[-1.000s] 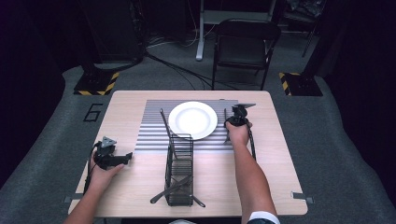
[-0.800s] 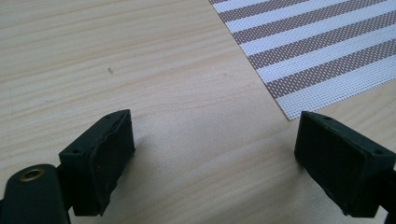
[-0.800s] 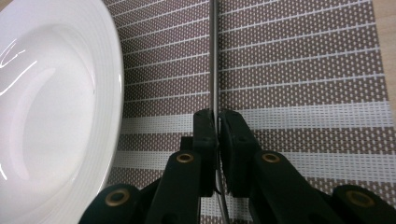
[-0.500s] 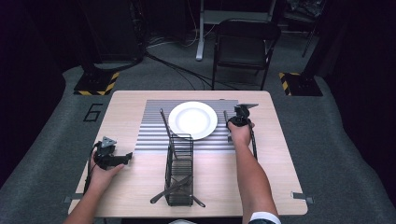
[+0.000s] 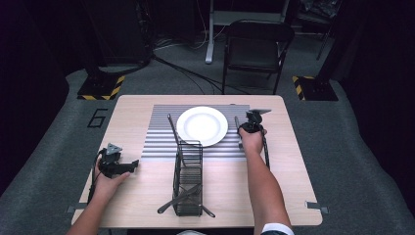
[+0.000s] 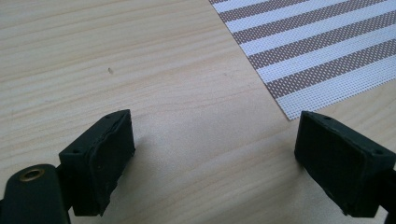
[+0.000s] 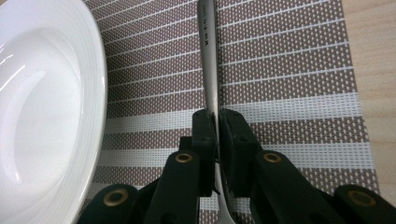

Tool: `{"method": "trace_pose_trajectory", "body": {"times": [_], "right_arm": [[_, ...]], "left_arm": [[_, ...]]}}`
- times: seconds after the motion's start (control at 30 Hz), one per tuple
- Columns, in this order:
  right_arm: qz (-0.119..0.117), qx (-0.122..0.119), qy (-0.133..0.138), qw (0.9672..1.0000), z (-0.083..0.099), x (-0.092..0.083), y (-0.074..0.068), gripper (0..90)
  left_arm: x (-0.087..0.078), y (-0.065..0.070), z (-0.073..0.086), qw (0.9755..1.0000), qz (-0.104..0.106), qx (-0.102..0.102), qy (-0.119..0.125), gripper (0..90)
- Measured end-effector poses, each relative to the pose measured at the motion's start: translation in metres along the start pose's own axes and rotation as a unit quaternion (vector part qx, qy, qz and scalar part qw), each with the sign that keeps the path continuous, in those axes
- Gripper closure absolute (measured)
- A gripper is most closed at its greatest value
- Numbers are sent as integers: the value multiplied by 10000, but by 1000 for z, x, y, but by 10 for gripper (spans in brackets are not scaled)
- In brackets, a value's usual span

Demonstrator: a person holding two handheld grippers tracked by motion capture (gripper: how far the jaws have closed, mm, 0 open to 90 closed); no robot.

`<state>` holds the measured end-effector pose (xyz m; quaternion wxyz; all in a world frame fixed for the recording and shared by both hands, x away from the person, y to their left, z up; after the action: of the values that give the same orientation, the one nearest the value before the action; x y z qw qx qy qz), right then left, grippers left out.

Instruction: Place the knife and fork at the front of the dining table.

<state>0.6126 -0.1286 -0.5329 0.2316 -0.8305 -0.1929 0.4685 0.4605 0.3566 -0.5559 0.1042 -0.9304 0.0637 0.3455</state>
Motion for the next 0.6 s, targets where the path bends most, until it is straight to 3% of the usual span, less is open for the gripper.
{"method": "trace_pose_trajectory", "body": {"times": [0.37, 0.57, 0.6], "right_arm": [[35, -16, 39, 10000, 0, -5, 2, 847], [-61, -4, 140, 9999, 1, -10, 2, 817], [-42, -85, 143, 9999, 1, -14, 3, 817]], "left_arm": [[0, 0, 0, 10000, 2, 2, -5, 119], [0, 0, 0, 10000, 3, 4, -3, 119], [0, 0, 0, 10000, 2, 4, 0, 119]]}}
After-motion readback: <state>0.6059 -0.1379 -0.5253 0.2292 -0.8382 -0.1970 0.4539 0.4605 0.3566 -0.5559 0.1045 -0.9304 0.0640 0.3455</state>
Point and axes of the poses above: each handheld gripper's, and its own axes: x roughly forward along the jaws, z roughly out of its underside, y roughly to its right, the point moved 4 cm from there along x, roughly forward along the jaws, and after that the axes turned 14 degrees about -z, right-handed, at the moved point
